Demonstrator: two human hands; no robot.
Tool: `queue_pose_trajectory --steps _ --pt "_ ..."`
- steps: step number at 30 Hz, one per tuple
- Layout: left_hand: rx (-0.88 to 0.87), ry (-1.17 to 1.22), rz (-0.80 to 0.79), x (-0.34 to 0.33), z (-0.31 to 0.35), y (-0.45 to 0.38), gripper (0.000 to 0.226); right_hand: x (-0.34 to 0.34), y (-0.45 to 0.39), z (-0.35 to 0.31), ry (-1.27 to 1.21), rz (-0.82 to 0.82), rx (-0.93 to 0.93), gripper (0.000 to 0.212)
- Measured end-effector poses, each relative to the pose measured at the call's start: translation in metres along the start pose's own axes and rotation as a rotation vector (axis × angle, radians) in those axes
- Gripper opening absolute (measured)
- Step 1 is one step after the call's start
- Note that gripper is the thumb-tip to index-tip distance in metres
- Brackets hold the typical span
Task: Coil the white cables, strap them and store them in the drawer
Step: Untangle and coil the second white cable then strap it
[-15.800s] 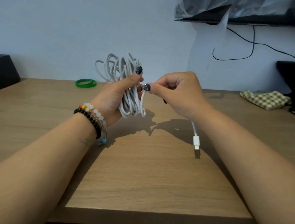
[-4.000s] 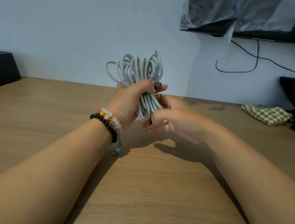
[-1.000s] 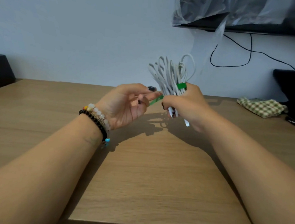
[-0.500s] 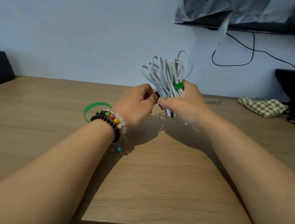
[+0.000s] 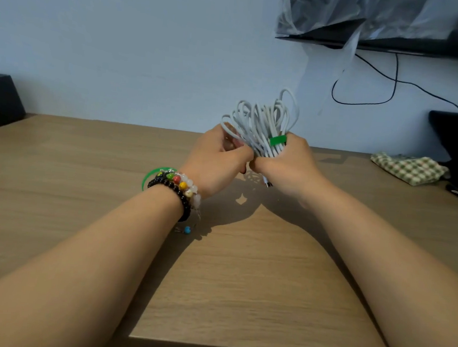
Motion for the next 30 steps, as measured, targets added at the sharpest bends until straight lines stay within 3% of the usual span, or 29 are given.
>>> queue_pose_trajectory --steps 6,12,17,20,30 --pt "0.053 0.183 -0.063 -0.001 0.003 0.002 0.04 0.005 -0.004 0.01 -0.001 0.056 -0.062 0.015" --pt "-0.086 0.246 -0.082 -0.008 0.011 0.007 0.023 0.0 -0.004 0.01 0.036 0.038 -0.074 0.018" --pt "-0.268 0.174 -0.075 -0.011 0.011 0.01 0.01 -0.001 -0.003 0.009 0.036 0.018 -0.076 0.008" --pt "-0.334 0.083 -0.055 -0.012 0.011 0.012 0.016 -0.001 -0.003 0.007 0.104 0.035 -0.05 0.009" --pt "-0.199 0.011 0.009 -0.013 0.001 0.004 0.015 -0.002 -0.002 0.01 0.297 0.043 -0.022 0.029"
Point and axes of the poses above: each hand's wrist, its own y-axis away from the middle knuckle, its own x-axis out of the back of the hand, z = x × y, the point moved 5 cm from there along -y, towards the middle knuckle
